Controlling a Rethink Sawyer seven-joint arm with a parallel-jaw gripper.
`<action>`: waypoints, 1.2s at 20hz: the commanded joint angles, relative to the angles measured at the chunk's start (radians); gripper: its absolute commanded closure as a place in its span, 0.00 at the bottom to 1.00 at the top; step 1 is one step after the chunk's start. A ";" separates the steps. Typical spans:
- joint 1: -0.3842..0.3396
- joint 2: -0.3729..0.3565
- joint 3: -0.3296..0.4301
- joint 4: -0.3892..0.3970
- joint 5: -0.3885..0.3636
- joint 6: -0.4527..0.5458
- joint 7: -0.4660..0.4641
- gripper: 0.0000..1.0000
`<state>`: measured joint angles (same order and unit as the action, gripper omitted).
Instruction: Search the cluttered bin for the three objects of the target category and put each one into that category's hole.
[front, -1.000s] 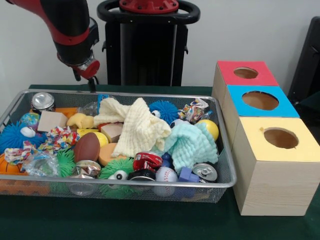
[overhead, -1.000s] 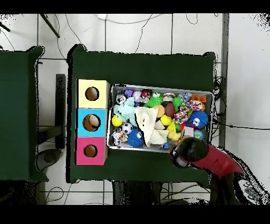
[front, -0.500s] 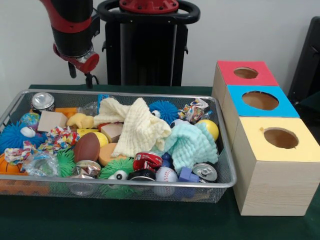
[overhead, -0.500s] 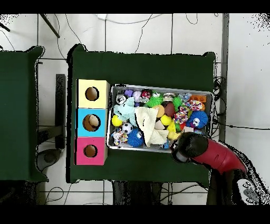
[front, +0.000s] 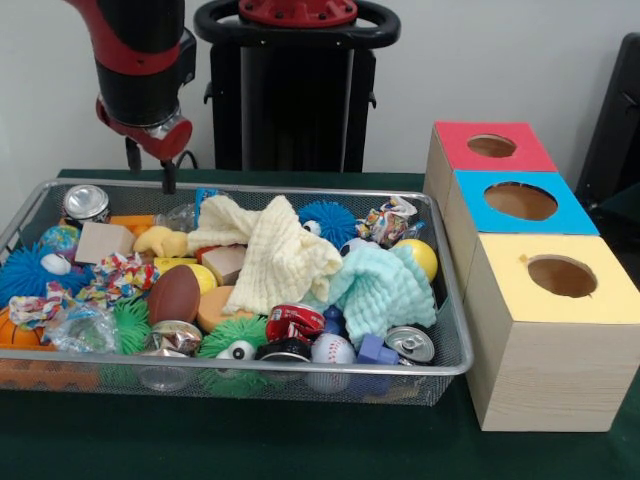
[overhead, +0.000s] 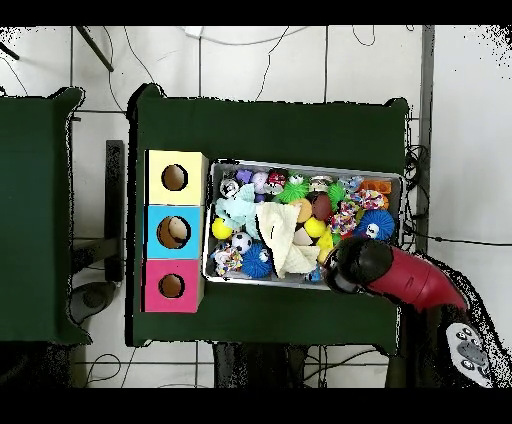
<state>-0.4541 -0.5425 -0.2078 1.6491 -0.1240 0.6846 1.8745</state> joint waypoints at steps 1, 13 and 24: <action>0.023 0.054 0.062 -0.118 0.047 0.051 0.139 0.00; 0.058 0.078 0.053 -0.130 0.064 0.035 0.166 0.00; 0.050 0.096 0.055 -0.086 0.083 -0.051 0.170 0.00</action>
<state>-0.3940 -0.4975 -0.2078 1.5631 -0.0877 0.6846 1.8745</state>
